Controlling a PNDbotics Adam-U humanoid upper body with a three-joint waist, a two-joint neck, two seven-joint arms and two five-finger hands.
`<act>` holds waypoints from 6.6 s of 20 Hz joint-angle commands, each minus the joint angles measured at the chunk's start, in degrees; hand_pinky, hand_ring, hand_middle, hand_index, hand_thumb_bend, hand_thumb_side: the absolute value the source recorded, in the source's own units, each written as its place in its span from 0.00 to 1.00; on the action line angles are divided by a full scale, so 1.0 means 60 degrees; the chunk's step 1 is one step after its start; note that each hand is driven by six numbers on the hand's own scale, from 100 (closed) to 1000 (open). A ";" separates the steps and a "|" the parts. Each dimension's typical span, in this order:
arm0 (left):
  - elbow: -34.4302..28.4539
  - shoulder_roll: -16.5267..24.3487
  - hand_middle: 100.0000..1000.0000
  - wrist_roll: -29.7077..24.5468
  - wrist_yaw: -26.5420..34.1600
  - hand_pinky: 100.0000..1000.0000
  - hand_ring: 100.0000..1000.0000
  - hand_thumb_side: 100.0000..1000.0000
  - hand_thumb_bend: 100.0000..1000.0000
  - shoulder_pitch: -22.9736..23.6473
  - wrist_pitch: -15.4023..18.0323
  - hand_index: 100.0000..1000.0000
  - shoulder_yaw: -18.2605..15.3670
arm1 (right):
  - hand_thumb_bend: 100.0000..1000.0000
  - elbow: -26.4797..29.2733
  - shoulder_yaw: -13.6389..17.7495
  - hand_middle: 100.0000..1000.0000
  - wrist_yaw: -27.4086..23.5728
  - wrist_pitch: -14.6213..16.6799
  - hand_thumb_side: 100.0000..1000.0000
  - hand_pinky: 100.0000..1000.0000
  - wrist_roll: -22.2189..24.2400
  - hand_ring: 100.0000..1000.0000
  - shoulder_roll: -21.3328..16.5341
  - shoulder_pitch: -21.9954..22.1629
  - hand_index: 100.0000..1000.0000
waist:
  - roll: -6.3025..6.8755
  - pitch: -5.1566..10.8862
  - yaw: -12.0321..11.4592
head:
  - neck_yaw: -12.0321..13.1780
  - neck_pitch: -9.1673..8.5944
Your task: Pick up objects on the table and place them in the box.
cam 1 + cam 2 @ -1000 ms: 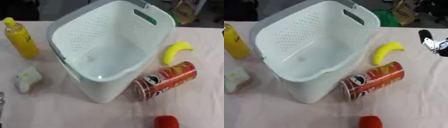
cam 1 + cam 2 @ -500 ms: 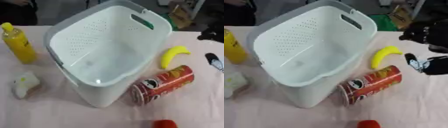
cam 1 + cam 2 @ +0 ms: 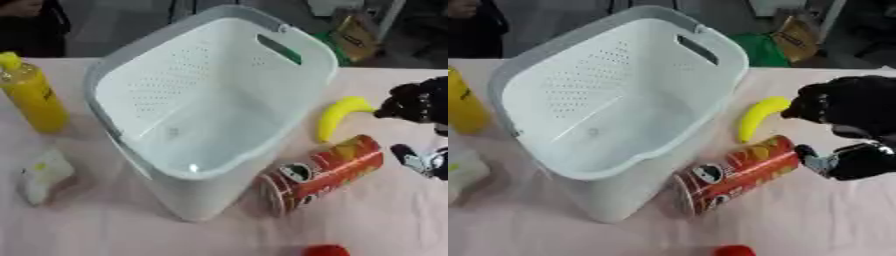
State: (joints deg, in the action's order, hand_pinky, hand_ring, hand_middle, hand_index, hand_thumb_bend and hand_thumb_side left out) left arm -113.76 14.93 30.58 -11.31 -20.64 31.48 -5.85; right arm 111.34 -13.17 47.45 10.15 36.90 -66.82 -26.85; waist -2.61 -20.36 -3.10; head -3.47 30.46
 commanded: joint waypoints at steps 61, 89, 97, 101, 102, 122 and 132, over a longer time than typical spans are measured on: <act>-0.0139 0.0263 0.82 -0.0312 0.0312 0.79 0.84 1.00 0.16 -0.0564 0.0062 0.87 0.0176 | 0.41 -0.3815 -0.1752 0.94 0.0497 0.2530 0.58 0.98 0.2448 1.00 0.1784 -0.2809 1.00 | -0.0426 -0.0064 -0.0790 | -0.0824 0.0064; -0.0139 0.0258 0.81 -0.0219 0.0315 0.79 0.84 1.00 0.16 -0.0774 0.0089 0.86 0.0168 | 0.39 -0.4484 -0.2319 0.94 0.2058 0.3264 0.57 0.98 0.2511 1.00 0.2374 -0.3109 1.00 | -0.0705 -0.0233 -0.1104 | -0.1188 -0.0142; -0.0139 0.0284 0.81 -0.0201 0.0300 0.79 0.84 1.00 0.16 -0.0905 0.0109 0.87 0.0162 | 0.39 -0.5035 -0.2399 0.95 0.2284 0.3548 0.51 1.00 0.2511 1.00 0.2569 -0.3056 1.00 | -0.0915 -0.0398 -0.1375 | -0.1418 -0.0267; -0.0139 0.0301 0.81 -0.0125 0.0277 0.79 0.84 1.00 0.15 -0.0914 0.0080 0.87 0.0117 | 0.38 -0.5096 -0.2511 0.94 0.2376 0.3811 0.47 1.00 0.2511 1.00 0.2573 -0.2998 0.96 | -0.0965 -0.0451 -0.1365 | -0.1432 -0.0242; -0.0139 0.0303 0.81 -0.0109 0.0270 0.79 0.84 1.00 0.15 -0.0917 0.0071 0.87 0.0112 | 0.38 -0.5096 -0.2520 0.93 0.2376 0.3866 0.46 1.00 0.2511 1.00 0.2576 -0.2998 0.92 | -0.0971 -0.0454 -0.1353 | -0.1434 -0.0235; -0.0139 0.0317 0.81 0.0069 0.0198 0.79 0.84 1.00 0.15 -0.0925 0.0018 0.87 0.0072 | 0.30 -0.5239 -0.2222 0.80 0.0698 0.3272 0.36 0.99 0.2511 1.00 0.2544 -0.3111 0.55 | -0.0931 -0.0367 -0.1255 | -0.1522 -0.0149; -0.0139 0.0369 0.81 0.0101 0.0168 0.79 0.84 1.00 0.15 -0.0872 -0.0011 0.87 0.0040 | 0.23 -0.4805 -0.2123 0.76 0.0272 0.2941 0.39 0.98 0.2511 0.99 0.2201 -0.3093 0.45 | -0.0834 -0.0193 -0.1041 | -0.1431 -0.0138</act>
State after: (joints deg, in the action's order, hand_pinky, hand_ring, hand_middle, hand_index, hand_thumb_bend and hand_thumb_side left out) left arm -113.75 15.71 30.84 -10.09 -25.58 31.23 -5.21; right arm 81.28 -26.81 49.81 20.34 44.22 -50.75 -44.81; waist -8.09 -23.15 -9.37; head -12.14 29.69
